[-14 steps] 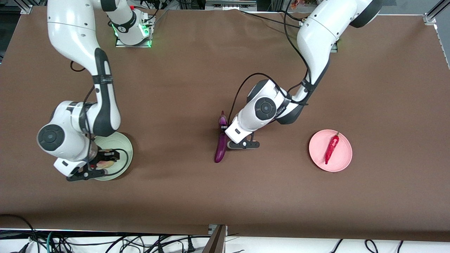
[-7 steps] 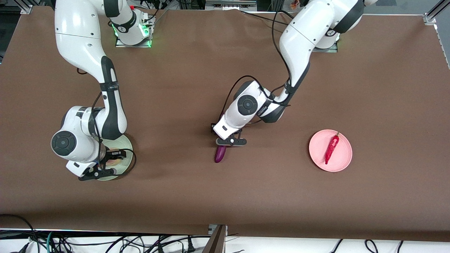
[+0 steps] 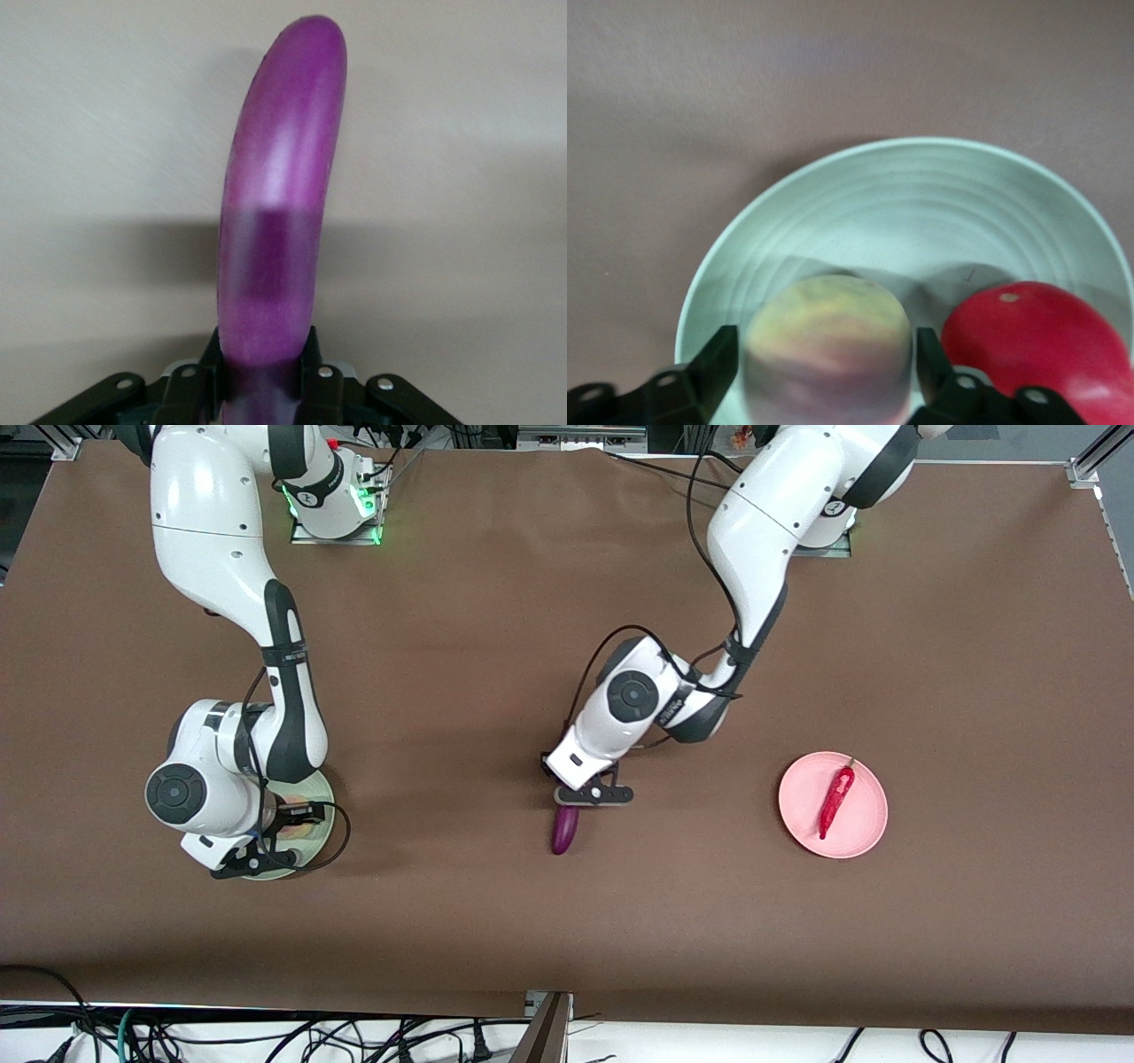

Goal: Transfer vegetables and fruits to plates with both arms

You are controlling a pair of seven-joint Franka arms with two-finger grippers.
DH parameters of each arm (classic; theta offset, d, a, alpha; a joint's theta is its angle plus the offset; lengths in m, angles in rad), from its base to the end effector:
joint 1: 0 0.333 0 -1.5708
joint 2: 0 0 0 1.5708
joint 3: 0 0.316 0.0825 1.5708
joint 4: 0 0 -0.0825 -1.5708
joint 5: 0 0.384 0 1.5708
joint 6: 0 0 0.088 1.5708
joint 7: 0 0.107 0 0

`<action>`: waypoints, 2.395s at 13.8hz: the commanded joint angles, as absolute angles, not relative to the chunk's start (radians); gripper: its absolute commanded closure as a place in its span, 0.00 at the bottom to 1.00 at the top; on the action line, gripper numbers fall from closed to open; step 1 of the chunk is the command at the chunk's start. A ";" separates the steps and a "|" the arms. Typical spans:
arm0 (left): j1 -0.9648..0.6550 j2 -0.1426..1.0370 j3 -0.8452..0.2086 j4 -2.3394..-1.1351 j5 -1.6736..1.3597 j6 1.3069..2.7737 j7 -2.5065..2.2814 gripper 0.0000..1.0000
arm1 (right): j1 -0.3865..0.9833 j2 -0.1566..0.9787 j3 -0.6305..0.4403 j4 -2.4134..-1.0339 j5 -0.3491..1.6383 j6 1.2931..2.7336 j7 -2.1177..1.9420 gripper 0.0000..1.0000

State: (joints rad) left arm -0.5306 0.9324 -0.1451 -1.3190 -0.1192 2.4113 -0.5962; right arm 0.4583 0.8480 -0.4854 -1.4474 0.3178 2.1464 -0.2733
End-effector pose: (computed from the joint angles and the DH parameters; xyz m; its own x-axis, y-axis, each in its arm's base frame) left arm 0.6080 -0.4530 0.1908 0.9974 0.0717 0.0066 0.0676 -0.9645 0.2552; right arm 0.7132 0.0581 0.2166 0.9785 0.1943 -0.0686 0.1999 -0.9760 0.0864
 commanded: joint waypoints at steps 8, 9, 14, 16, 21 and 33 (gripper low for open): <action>-0.096 0.593 -0.158 -1.624 -0.124 1.997 0.088 1.00 | 0.456 0.697 -0.549 -1.267 0.328 1.691 -0.278 0.00; -0.057 0.540 -0.158 -1.697 -0.124 1.996 0.148 1.00 | 0.463 0.681 -0.555 -1.256 0.322 1.646 -0.278 0.00; 0.084 0.498 -0.158 -1.806 -0.124 1.993 0.363 1.00 | 0.479 0.574 -0.548 -1.210 0.241 1.490 -0.240 0.00; 0.100 0.505 -0.156 -1.804 -0.126 1.993 0.387 1.00 | 0.465 0.513 -0.517 -1.230 0.195 1.467 -0.164 0.00; 0.104 0.514 -0.153 -1.795 -0.123 1.997 0.390 1.00 | 0.131 0.309 -0.054 -1.357 -0.041 1.456 -0.129 0.00; 0.146 0.577 -0.150 -1.738 -0.123 2.006 0.449 0.44 | -0.058 0.061 0.046 -1.565 -0.041 1.556 -0.167 0.00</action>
